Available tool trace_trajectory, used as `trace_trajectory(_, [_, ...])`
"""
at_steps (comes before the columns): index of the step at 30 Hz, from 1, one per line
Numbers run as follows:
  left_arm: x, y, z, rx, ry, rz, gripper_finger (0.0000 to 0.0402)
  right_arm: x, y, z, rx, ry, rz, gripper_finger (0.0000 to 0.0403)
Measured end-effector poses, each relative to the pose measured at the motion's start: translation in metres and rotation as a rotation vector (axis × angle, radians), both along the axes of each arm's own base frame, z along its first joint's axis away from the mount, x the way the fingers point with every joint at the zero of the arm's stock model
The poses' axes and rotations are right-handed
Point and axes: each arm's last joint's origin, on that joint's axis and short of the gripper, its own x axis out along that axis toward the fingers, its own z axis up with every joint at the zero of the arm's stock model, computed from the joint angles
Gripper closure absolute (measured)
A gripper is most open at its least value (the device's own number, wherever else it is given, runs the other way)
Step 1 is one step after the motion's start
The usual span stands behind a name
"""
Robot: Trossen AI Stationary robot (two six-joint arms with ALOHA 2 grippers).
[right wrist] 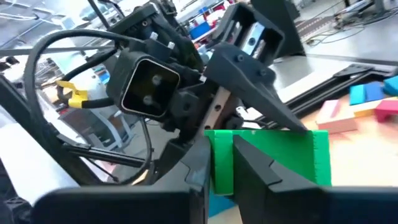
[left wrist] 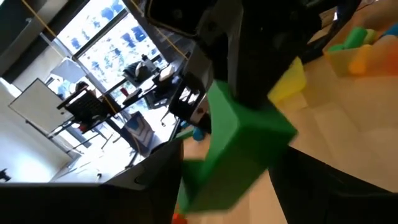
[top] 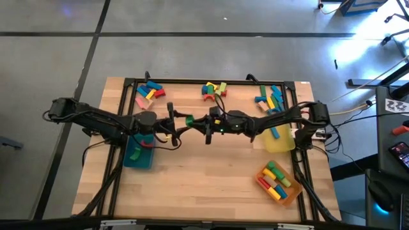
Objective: Sort blocks by size
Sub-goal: Put the green arch block into the blue bin
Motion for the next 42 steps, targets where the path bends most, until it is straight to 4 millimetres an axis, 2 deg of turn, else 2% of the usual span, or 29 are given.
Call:
trace_trajectory(4, [0.000, 0.000, 0.000, 0.000, 0.001, 0.000, 0.0192, 0.013, 0.000, -0.002, -0.001, -0.004, 0.007, 0.0352])
trace_trajectory(10, [0.000, -0.001, -0.001, 0.001, 0.010, -0.003, 0.0195, 0.016, 0.000, -0.002, -0.005, -0.002, 0.008, 0.0352])
trace_trajectory(19, [0.000, -0.006, -0.002, 0.041, 0.038, -0.012, 0.0255, 0.016, 0.001, -0.002, 0.003, -0.002, 0.013, 0.0350])
trace_trajectory(25, [-0.001, -0.010, -0.002, 0.069, 0.045, 0.011, 0.0281, 0.016, 0.003, -0.001, 0.001, -0.007, 0.028, 0.0330])
trace_trajectory(29, [-0.001, -0.010, -0.002, 0.066, 0.044, 0.013, 0.0287, 0.016, 0.003, -0.001, -0.035, -0.007, 0.039, 0.0300])
trace_trajectory(35, [-0.001, -0.010, -0.002, 0.067, 0.043, 0.037, 0.0285, 0.015, 0.005, 0.002, -0.057, -0.010, 0.110, 0.0215])
trace_trajectory(42, [-0.006, -0.014, 0.001, 0.045, 0.039, 0.038, 0.0287, -0.001, 0.008, 0.024, -0.144, 0.079, 0.181, 0.0142])
